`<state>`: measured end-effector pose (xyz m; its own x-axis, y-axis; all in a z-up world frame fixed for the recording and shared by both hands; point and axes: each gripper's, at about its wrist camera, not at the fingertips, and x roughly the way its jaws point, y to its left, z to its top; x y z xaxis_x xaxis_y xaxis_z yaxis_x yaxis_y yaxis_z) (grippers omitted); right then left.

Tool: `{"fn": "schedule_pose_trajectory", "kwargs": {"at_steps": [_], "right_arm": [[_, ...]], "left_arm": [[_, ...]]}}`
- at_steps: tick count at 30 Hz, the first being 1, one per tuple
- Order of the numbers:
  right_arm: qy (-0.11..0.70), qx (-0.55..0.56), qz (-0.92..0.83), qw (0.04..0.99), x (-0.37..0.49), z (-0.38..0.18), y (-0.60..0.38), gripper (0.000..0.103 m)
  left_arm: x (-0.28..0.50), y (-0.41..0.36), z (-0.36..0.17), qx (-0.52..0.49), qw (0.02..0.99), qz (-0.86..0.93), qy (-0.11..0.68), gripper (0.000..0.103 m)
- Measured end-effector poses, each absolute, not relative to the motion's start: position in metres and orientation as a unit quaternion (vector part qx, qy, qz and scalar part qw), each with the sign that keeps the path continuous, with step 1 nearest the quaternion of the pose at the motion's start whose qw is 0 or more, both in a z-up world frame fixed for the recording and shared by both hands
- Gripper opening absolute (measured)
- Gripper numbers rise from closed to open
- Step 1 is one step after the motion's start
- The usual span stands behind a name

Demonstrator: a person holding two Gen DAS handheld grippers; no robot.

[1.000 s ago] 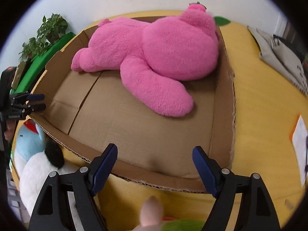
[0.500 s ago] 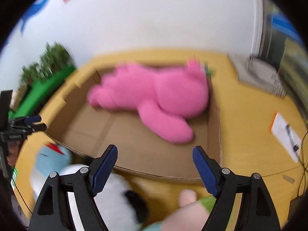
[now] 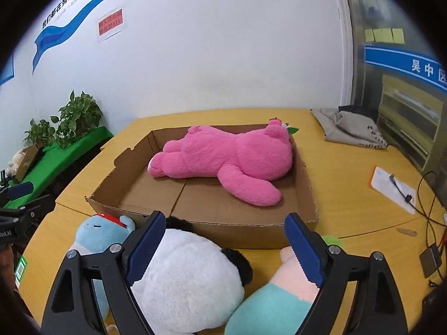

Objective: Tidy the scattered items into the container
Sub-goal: 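Withdraw both grippers from the box toward the remaining plush toys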

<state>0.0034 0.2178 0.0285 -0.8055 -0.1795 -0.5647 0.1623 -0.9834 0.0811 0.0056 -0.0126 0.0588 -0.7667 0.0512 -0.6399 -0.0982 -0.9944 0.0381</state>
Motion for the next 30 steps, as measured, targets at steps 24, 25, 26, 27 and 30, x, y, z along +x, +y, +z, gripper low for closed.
{"fn": "schedule_pose_trajectory", "kwargs": {"at_steps": [24,25,26,27,30], "right_arm": [[-0.007,0.311,-0.949,0.060,0.007,0.017,0.232,0.087],[-0.008,0.311,-0.948,0.060,0.007,0.017,0.232,0.087],[-0.007,0.312,-0.948,0.059,0.007,0.016,0.231,0.087],[-0.006,0.314,-0.948,0.059,0.007,0.016,0.231,0.087],[-0.002,0.316,-0.947,0.059,0.007,0.015,0.229,0.087]], "left_arm": [[0.008,-0.006,0.031,-0.374,0.044,0.926,0.024,0.103],[0.009,-0.006,0.031,-0.374,0.045,0.926,0.025,0.103],[0.010,-0.006,0.030,-0.375,0.047,0.926,0.025,0.103],[0.010,-0.007,0.030,-0.375,0.047,0.925,0.025,0.103],[0.010,-0.008,0.029,-0.376,0.049,0.925,0.023,0.103]]}}
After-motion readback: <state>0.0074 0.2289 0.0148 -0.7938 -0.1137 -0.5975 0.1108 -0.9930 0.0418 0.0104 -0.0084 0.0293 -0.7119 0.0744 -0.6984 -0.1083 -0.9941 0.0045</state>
